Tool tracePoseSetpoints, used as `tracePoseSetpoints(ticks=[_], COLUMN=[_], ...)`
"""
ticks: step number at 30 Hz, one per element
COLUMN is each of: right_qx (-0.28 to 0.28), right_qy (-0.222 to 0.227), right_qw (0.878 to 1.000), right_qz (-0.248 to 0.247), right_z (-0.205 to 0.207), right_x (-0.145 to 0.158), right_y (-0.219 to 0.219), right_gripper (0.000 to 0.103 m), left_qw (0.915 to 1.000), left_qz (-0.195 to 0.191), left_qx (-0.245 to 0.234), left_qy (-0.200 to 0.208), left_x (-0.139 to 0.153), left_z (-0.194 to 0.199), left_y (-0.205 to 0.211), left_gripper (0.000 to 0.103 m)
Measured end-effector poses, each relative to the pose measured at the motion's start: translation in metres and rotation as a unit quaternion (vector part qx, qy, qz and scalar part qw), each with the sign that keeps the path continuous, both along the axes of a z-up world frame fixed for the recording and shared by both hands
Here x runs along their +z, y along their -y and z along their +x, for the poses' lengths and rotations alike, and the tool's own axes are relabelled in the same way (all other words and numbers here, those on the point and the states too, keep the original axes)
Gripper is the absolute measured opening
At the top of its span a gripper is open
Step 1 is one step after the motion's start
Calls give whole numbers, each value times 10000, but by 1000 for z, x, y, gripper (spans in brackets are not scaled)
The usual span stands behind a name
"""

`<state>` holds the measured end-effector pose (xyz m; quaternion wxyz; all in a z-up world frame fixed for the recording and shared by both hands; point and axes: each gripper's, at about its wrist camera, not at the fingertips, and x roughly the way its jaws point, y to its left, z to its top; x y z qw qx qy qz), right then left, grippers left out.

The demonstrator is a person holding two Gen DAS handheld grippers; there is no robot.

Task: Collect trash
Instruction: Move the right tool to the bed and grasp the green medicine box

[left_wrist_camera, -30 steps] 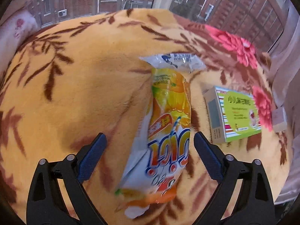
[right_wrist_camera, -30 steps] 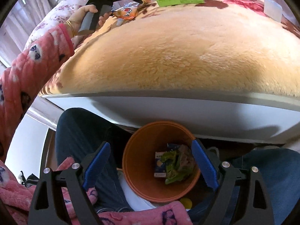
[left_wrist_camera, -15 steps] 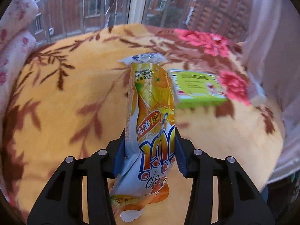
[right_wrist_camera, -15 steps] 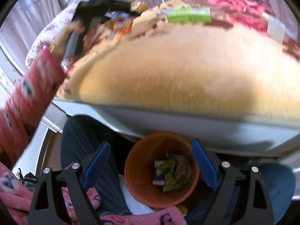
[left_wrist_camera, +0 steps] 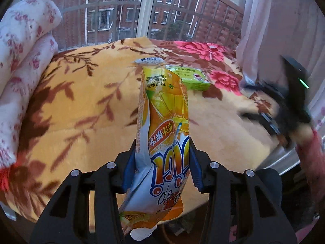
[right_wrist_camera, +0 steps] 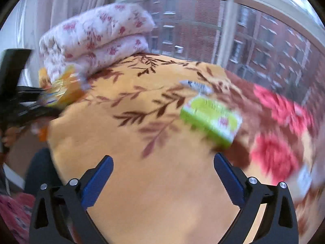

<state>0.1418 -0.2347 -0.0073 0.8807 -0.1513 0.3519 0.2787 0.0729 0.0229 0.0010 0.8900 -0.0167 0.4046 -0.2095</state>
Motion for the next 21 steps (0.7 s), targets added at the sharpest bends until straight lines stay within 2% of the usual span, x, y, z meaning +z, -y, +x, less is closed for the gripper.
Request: tracePoseSetpoints(ticks=[4, 8, 11, 14, 16, 19, 21], right_qx=[374, 621, 866, 1071, 1411, 1690, 1721], right_qy=[92, -245, -343, -671, -1107, -1238, -1266], right_qw=[9966, 9880, 9802, 9735, 9661, 9537, 9510], right_qz=[-734, -1396, -1746, -1904, -1857, -2157, -2236], right_z=[64, 132, 163, 185, 196, 205, 212], right_x=[-2, -20, -34, -47, -54, -67, -74], right_y=[-16, -26, -33, -39, -43, -51, -54], right_gripper=[98, 98, 97, 97, 97, 98, 99], left_qw=[9999, 9994, 9984, 9979, 9977, 9971, 9969], left_qz=[-139, -331, -495, -545, -565, -637, -668], left_qx=[22, 120, 241, 327, 345, 369, 371], left_qy=[-44, -74, -141, -149, -145, -174, -177], left_x=[-1, 0, 0, 1, 2, 2, 3], left_z=[-5, 1, 11, 20, 25, 33, 36], left_y=[-4, -12, -21, -27, -29, -31, -32], left_gripper=[45, 45, 45, 45, 45, 45, 45])
